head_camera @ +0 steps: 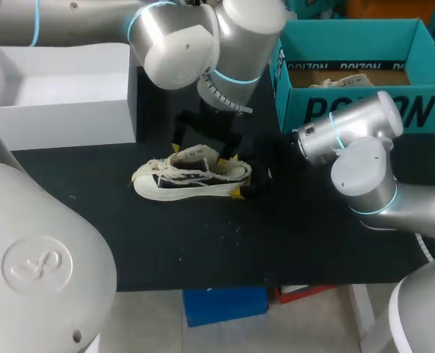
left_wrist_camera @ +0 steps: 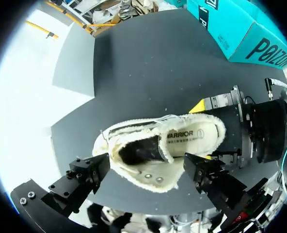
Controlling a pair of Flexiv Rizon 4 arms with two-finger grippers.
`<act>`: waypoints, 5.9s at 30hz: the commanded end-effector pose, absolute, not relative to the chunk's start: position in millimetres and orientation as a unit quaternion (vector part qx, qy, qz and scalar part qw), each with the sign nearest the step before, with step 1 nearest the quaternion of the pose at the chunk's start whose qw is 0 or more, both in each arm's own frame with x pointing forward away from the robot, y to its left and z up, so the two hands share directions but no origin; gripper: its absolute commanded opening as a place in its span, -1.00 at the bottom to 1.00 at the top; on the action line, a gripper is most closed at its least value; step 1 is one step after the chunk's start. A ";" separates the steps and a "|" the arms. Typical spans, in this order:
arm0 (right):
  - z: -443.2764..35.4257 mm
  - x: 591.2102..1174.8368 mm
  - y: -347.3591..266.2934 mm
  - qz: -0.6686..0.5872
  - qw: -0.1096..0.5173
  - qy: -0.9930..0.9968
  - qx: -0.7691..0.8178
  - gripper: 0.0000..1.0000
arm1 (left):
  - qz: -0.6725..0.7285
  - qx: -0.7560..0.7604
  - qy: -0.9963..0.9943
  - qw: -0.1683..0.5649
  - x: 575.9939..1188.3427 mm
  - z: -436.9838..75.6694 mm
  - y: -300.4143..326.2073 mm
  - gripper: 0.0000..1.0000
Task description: Take the shoe out of the shoebox, open the shoe tongue, remove and reinsert the insole, then place the shoe into the shoebox
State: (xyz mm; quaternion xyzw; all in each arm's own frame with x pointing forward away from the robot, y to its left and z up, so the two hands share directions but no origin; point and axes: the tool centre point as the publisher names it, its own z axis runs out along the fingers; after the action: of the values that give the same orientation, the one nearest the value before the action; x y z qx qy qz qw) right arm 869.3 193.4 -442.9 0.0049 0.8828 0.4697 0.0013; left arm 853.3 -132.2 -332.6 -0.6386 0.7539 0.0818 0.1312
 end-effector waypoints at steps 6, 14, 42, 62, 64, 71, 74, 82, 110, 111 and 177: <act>-444.7 870.4 194.9 0.469 0.001 0.883 0.005 -1.00 | 0.096 -0.648 0.742 0.145 858.3 -348.2 -129.7 1.00; -444.7 870.4 194.9 0.469 0.001 0.883 0.005 -1.00 | 0.128 -0.652 0.733 0.145 859.5 -364.1 -128.2 1.00; -444.7 870.4 194.9 0.469 0.001 0.883 0.005 -1.00 | 0.212 -0.653 0.707 0.171 859.9 -374.9 -125.5 -1.00; -444.7 870.4 194.9 0.469 0.001 0.883 0.005 -1.00 | 0.150 -0.675 0.695 0.200 862.0 -336.3 -115.4 -1.00; -444.7 870.4 194.9 0.469 0.001 0.883 0.005 -1.00 | 0.144 -0.677 0.693 0.200 861.3 -333.8 -112.7 -1.00; -444.7 870.4 194.9 0.469 0.001 0.883 0.005 -1.00 | 0.120 -0.691 0.682 0.207 859.9 -323.9 -100.1 -1.00; -444.7 870.4 194.9 0.469 0.001 0.883 0.005 -1.00 | 0.110 -0.694 0.680 0.210 859.0 -319.5 -96.2 -1.00; -444.7 870.4 194.9 0.469 0.001 0.883 0.005 -1.00 | 0.102 -0.690 0.681 0.222 854.2 -316.6 -91.1 -1.00; -444.7 870.4 194.9 0.469 0.001 0.883 0.005 -1.00 | 0.147 -0.714 0.634 0.259 840.2 -329.9 -34.9 1.00; -444.7 870.4 194.9 0.469 0.001 0.883 0.005 -1.00 | 0.147 -0.715 0.633 0.258 839.7 -329.9 -33.4 1.00; -444.7 870.4 194.9 0.469 0.001 0.883 0.005 -1.00 | -0.044 -0.616 0.772 0.153 835.4 -269.1 -18.5 -1.00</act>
State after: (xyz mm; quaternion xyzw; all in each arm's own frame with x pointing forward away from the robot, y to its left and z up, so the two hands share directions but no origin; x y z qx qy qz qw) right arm 869.6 193.9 -442.9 0.0047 0.8828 0.4697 0.0010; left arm 839.6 -27.9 -282.4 -0.6656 0.7127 0.0358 0.2185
